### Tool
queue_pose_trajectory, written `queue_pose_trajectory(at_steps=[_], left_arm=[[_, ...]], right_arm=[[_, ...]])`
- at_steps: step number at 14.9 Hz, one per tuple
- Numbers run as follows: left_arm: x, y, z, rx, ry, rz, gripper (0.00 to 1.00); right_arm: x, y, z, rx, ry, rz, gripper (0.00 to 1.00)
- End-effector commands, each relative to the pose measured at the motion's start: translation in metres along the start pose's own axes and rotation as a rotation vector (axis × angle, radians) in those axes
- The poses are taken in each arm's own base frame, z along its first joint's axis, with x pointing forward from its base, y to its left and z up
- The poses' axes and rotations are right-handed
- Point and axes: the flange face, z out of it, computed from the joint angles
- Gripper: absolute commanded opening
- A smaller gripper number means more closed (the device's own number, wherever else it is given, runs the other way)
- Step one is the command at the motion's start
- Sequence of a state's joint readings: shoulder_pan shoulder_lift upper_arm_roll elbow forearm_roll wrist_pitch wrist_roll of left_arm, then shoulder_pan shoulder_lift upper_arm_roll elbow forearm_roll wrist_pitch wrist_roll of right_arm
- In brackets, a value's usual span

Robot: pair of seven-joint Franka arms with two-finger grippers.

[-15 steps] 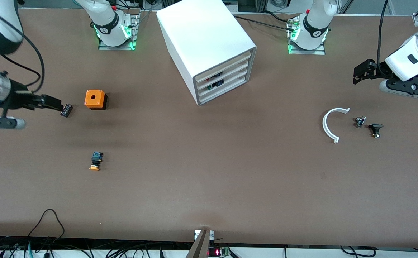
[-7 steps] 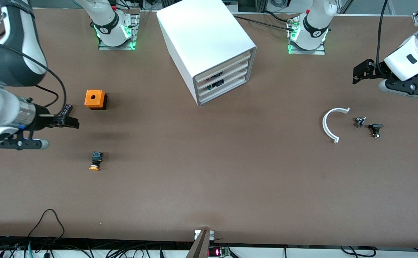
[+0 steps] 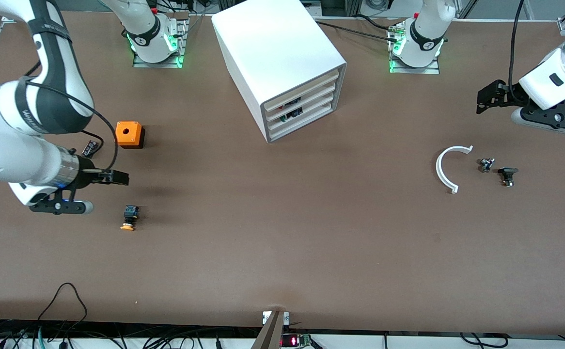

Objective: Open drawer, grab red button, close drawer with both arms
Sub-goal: 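Move the left gripper to the drawer handle while the right gripper rises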

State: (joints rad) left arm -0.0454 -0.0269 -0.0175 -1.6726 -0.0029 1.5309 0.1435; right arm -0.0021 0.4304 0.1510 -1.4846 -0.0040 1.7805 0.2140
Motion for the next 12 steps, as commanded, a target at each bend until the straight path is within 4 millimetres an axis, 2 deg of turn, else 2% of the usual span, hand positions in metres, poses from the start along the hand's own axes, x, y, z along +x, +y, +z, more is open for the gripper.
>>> queue_pose_trajectory(at_steps=[1,6,8,10,12], left_arm=[[0.013,0.008,0.008,-0.069,-0.026,0.016,1.00],[0.041,0.038,0.079,-0.318,-0.210,0.052,1.00],[0.053,0.067,0.102,-0.432,-0.238,0.122,1.00],[0.059,0.095,0.127,-0.539,-0.284,0.143,1.00],[0.061,0.108,0.153,-0.660,-0.288,0.118,1.00]], right_arm=[[0.001,-0.024,0.007,0.003,0.006,0.048,0.99],[-0.001,-0.067,0.022,0.006,0.025,0.118,0.99],[-0.003,-0.084,0.031,0.014,0.014,0.163,0.99],[-0.007,-0.112,0.040,0.006,0.012,0.188,0.99],[-0.012,-0.140,0.045,-0.009,0.026,0.218,0.99]])
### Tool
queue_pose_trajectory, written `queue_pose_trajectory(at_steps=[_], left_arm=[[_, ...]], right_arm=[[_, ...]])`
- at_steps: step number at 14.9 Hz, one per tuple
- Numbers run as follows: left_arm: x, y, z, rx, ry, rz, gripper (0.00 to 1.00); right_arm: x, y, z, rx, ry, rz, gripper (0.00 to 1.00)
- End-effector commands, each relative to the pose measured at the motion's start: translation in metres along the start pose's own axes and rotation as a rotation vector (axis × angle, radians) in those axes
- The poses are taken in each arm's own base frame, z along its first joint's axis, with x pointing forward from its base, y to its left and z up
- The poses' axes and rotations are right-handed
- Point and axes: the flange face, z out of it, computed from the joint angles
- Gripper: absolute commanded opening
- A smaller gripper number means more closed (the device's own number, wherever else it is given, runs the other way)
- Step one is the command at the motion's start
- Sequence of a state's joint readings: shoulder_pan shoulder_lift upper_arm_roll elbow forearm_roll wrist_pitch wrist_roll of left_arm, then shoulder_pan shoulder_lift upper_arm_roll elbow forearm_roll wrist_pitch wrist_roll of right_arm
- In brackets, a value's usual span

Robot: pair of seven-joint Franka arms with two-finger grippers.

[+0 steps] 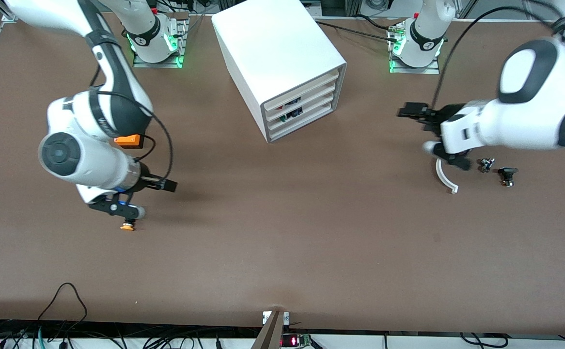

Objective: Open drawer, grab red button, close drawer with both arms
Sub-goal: 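Move the left gripper to the drawer handle while the right gripper rises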

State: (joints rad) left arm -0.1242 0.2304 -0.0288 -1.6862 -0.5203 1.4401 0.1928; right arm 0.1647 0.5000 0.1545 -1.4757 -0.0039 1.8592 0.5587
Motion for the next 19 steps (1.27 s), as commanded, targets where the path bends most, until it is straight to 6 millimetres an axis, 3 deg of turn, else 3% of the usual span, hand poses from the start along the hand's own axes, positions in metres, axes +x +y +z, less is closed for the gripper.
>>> queue_pose_trajectory(at_steps=[1,7,13,15,16,19], left_arm=[[0.013,-0.002,0.040,-0.150,-0.011,0.061,1.00],[0.029,-0.020,0.148,-0.353,0.122,0.269,1.00],[0.009,-0.025,0.260,-0.571,0.182,0.296,0.95],[0.007,-0.032,0.283,-0.593,0.158,0.312,0.87],[0.007,-0.024,0.292,-0.610,0.147,0.319,0.86],[0.003,-0.021,0.303,-0.634,0.138,0.302,0.77]], right_arm=[[-0.009,-0.040,0.006,-0.023,0.045,0.060,0.99],[-0.033,-0.105,0.026,-0.027,0.083,0.230,0.99],[-0.053,-0.162,0.040,0.005,0.093,0.369,0.99],[-0.056,-0.176,0.040,0.023,0.098,0.406,0.99],[-0.059,-0.183,0.040,0.032,0.101,0.415,0.99],[-0.059,-0.195,0.039,0.053,0.101,0.456,0.99]])
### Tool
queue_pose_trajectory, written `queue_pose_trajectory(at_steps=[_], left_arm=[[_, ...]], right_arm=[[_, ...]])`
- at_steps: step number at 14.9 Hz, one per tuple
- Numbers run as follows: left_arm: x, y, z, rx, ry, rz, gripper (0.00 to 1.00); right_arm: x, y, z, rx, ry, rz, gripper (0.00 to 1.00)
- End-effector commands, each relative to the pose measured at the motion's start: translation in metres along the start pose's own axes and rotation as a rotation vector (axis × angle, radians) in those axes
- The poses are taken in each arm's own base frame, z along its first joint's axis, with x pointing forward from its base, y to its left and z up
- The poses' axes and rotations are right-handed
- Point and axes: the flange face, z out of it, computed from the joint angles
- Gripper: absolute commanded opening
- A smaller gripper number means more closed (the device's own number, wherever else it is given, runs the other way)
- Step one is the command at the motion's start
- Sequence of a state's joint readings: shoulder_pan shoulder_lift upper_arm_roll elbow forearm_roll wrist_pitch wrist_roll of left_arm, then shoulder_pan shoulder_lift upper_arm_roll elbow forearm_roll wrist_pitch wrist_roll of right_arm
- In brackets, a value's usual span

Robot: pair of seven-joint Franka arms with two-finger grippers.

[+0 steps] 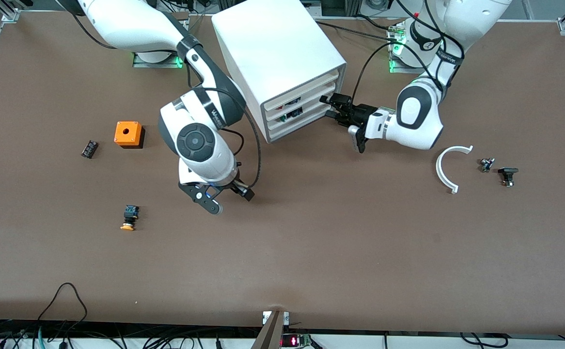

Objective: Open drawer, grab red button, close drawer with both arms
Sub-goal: 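Grasp the drawer handle with the left gripper and pull it open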

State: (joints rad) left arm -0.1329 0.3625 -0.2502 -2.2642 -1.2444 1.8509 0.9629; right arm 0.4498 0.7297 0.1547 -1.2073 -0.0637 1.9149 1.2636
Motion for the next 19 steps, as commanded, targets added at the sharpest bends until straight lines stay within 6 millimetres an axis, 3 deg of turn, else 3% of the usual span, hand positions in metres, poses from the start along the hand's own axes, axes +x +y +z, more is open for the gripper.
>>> queue_pose_trajectory(at_steps=[1,3,7,8,10,11,16,19], left_arm=[[-0.005,0.001,0.010,-0.030,0.020,0.006,0.77],[-0.008,0.000,0.014,-0.034,0.013,0.001,0.74],[-0.012,0.007,0.037,-0.047,-0.024,0.007,0.55],[-0.012,0.007,0.038,-0.047,-0.025,0.007,0.46],[-0.012,0.008,0.039,-0.046,-0.029,0.018,0.06],[-0.012,0.008,0.039,-0.047,-0.029,0.018,0.00],[-0.002,0.003,0.024,-0.029,-0.023,0.031,0.00],[0.020,-0.005,-0.021,0.054,-0.048,0.087,0.00]], right_arm=[[0.002,-0.013,-0.005,0.025,0.012,0.039,0.99],[0.003,-0.014,-0.007,0.033,0.009,0.042,0.99],[0.014,-0.015,-0.027,0.088,-0.041,0.096,0.99],[0.014,-0.016,-0.028,0.091,-0.041,0.098,0.99],[0.015,-0.015,-0.029,0.092,-0.040,0.099,0.99],[0.016,-0.015,-0.029,0.092,-0.039,0.100,0.99],[0.019,-0.017,-0.032,0.103,-0.037,0.106,0.99],[0.020,-0.020,-0.032,0.111,-0.034,0.105,0.99]])
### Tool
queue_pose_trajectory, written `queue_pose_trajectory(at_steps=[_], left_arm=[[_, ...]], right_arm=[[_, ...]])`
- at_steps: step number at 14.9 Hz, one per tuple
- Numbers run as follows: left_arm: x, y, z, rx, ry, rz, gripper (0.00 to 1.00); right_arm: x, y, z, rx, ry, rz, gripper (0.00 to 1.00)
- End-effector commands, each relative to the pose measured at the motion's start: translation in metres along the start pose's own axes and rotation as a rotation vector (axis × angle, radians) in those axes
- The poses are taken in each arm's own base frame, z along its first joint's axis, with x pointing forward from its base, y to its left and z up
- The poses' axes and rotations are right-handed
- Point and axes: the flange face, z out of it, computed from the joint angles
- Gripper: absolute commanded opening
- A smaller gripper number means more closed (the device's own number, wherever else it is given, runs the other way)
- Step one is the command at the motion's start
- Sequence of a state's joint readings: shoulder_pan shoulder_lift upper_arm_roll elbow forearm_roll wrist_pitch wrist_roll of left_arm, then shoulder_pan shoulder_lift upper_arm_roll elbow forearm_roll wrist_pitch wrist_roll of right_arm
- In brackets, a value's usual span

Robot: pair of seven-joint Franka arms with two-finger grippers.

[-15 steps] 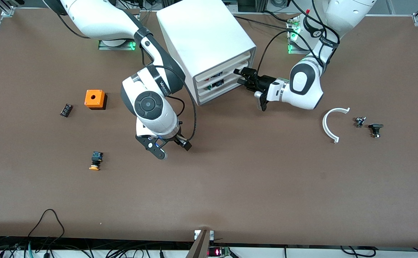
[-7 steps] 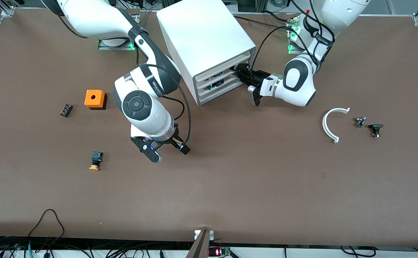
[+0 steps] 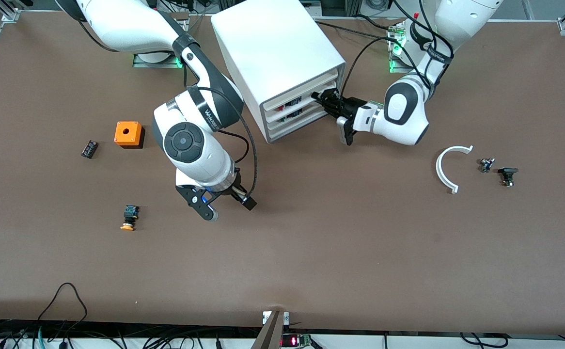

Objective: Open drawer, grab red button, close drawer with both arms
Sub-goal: 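Grasp the drawer handle with the left gripper and pull it open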

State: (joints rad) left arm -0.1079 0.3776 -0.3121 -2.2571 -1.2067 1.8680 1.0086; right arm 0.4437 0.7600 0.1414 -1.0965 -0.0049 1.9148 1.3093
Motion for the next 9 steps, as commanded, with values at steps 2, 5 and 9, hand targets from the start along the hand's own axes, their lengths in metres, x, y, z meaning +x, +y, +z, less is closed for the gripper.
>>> queue_pose_trajectory(at_steps=[2,5,9], left_arm=[[0.031,-0.025,-0.064,0.071,0.000,0.035,0.00],[0.049,-0.051,-0.111,0.111,0.021,0.060,0.00],[0.062,-0.057,-0.137,0.150,0.009,0.096,0.00]], right_arm=[[0.003,-0.009,0.000,0.022,-0.010,0.019,0.99],[0.000,-0.013,-0.003,0.054,-0.009,0.056,0.99],[-0.039,-0.031,-0.025,0.124,-0.052,0.123,0.99]])
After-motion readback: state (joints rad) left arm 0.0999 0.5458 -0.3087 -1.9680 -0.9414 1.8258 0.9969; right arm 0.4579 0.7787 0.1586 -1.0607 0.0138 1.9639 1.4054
